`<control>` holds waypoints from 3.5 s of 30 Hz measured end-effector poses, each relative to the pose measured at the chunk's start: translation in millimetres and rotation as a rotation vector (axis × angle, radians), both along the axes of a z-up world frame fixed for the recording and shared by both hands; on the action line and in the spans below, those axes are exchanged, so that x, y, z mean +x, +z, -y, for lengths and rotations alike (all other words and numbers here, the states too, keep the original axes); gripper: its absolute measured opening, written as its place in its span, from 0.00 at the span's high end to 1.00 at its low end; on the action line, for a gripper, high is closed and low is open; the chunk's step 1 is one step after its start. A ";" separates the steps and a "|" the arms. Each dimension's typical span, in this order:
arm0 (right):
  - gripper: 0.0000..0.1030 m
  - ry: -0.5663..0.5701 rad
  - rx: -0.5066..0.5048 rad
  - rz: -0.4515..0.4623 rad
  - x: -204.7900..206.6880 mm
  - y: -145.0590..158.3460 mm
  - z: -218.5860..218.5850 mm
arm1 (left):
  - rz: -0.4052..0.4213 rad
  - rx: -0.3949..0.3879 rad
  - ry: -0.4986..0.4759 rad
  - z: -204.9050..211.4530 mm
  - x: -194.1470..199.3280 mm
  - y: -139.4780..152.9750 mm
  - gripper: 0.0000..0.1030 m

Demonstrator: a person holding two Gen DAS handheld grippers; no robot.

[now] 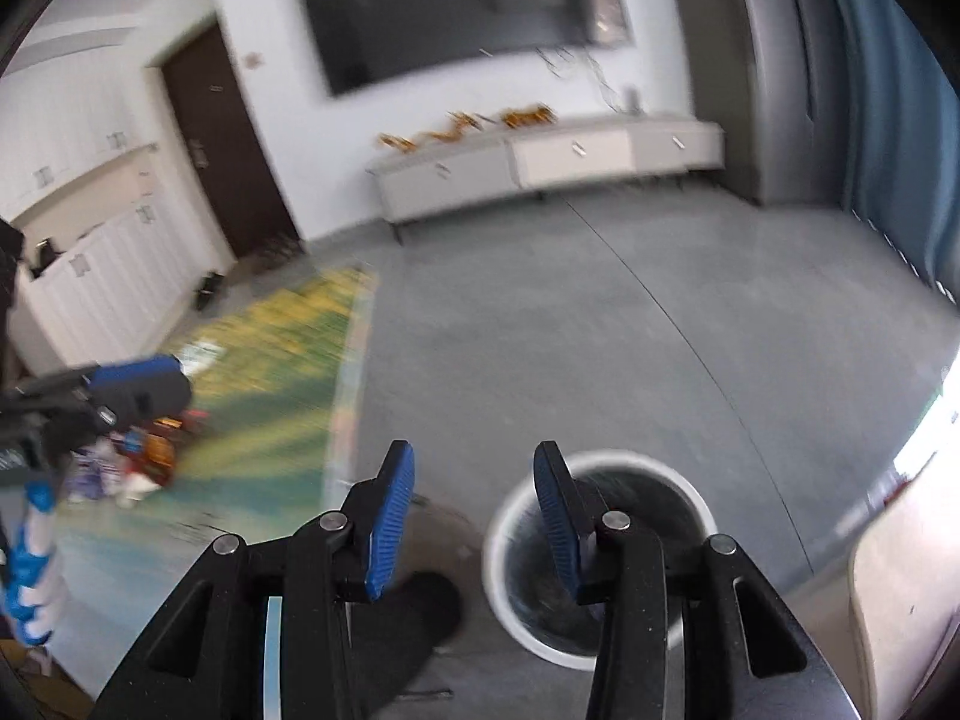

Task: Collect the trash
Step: 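Move both tools back over the trash pile on the table, then grasp the red wrapper with the left tool while the right tool grasps the large snack bag, then carry both items over the white bin and open both tools to drop them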

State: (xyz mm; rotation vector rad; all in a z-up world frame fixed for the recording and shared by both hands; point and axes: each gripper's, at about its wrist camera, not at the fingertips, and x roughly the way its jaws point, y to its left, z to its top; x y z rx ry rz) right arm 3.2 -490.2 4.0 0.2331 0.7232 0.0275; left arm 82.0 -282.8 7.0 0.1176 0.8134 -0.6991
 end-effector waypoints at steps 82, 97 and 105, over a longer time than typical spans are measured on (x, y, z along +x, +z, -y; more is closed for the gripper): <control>0.61 0.378 0.123 0.143 28.8 91.2 -181.0 | 0.141 -0.289 0.304 -311.9 -32.7 70.3 0.89; 0.60 0.076 0.110 0.136 -10.9 59.5 -30.0 | 0.042 -0.232 0.030 -137.2 -10.5 65.0 0.89; 0.59 -0.106 0.173 -0.016 -8.9 -19.7 57.0 | -0.081 -0.131 -0.127 7.4 14.2 20.3 0.89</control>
